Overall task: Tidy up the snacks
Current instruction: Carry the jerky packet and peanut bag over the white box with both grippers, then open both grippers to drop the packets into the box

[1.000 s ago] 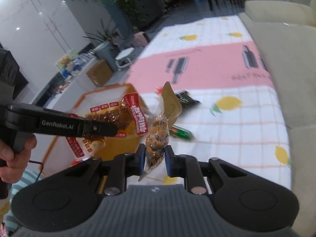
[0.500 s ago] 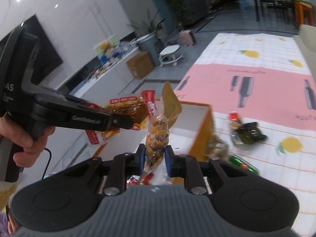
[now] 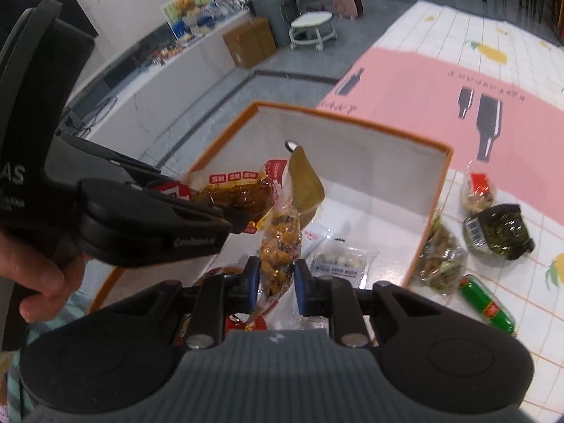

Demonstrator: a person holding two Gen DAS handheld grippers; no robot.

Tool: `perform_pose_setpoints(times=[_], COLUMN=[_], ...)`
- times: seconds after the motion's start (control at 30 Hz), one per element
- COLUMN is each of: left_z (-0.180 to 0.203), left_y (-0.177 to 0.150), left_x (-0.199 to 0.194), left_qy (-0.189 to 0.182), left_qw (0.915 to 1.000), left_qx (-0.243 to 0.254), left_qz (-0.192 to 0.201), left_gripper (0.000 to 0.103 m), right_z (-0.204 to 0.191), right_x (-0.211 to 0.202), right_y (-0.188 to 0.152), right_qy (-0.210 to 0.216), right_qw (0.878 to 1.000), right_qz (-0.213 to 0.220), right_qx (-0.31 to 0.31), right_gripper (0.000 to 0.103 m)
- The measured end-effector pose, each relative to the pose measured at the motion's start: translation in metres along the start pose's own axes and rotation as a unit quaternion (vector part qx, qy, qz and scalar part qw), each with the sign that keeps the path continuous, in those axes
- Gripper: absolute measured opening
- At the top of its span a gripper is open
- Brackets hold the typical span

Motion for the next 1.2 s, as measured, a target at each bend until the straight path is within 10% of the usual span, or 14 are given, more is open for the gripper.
perform_pose_setpoints(times=[0.57, 0.8, 1.2], left_z=[0.005, 0.007, 0.016], left_y=[-0.013, -0.014, -0.011], left_x=[0.029, 0.02, -0.012], left_qy=[0.019, 0.004, -0.002], left_qw=[0.9989, 0.9991, 0.9984], left_qx=[0.039, 0.04, 0.055], left_qz=[-0.021, -0.013, 0.009], left_gripper=[0.02, 0.041, 0.046], right_z=[0.003, -0.003, -0.011], right_x=[0.033, 0.027, -0.007], right_y=[-0.009, -0.01, -0.016], right_qy=[-0.005, -0.02, -0.044], right_qw=[0.999, 0.999, 0.998], right_qz=[-0.044, -0.037, -0.005], right_qx=[0.006, -0.019, -0.054], right_gripper=[0.018, 0.029, 0.041])
Point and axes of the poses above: each gripper's, at about its wrist camera, not at the fingertips, and x roughly the way its jaws point, z to its right, y to its top, the point moved 1 cm from there along x, roughly the way its jaws point, and after that the axes turned 6 degrees about y, right-handed, at the moved point
